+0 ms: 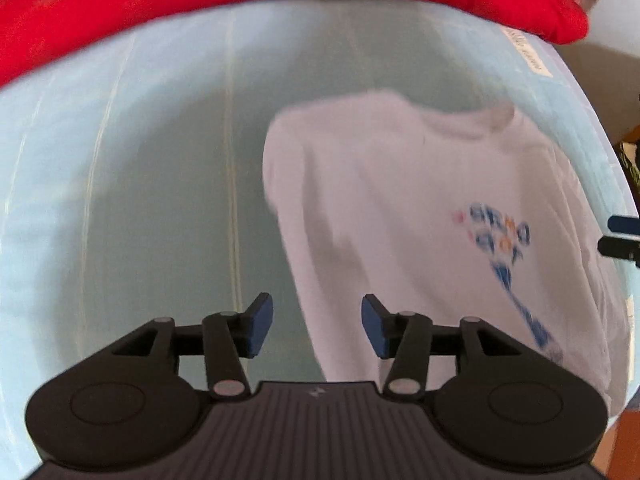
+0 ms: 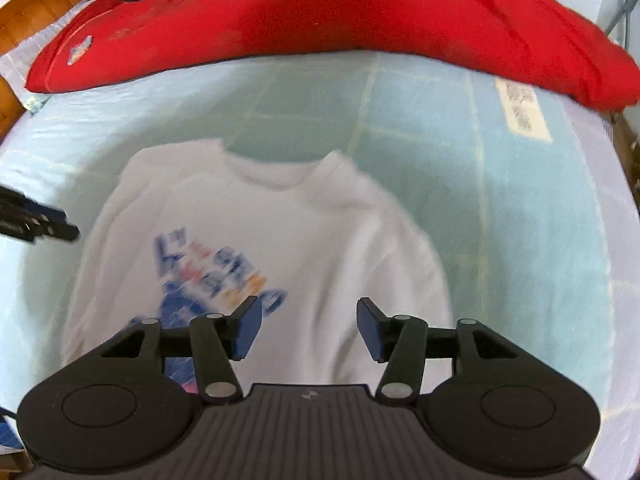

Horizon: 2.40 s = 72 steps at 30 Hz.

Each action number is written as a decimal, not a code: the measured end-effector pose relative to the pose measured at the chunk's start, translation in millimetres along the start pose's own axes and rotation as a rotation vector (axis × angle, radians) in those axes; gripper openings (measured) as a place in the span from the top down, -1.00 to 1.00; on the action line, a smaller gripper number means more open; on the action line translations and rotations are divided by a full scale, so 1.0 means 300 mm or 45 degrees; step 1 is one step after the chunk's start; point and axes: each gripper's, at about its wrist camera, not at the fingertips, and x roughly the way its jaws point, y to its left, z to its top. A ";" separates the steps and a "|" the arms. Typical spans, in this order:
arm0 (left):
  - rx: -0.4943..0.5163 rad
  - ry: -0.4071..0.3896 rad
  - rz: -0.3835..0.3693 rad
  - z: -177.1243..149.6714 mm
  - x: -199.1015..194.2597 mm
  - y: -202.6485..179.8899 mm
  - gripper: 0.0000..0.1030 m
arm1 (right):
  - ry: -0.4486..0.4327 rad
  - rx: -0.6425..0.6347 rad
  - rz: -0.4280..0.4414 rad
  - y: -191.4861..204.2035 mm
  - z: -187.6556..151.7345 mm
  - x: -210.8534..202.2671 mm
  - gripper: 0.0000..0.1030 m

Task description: Fold clothes

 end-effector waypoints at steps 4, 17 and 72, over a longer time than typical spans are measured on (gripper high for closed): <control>-0.111 0.031 -0.020 -0.144 0.007 -0.016 0.03 | 0.005 0.028 0.044 0.055 -0.080 -0.045 -0.19; -0.435 -0.035 -0.015 -0.468 0.061 -0.109 0.03 | -0.014 -0.124 0.259 0.173 -0.237 -0.097 -0.25; -0.067 -0.154 -0.031 -0.332 0.160 -0.171 0.84 | -0.021 -0.275 0.298 0.260 -0.322 -0.031 -0.26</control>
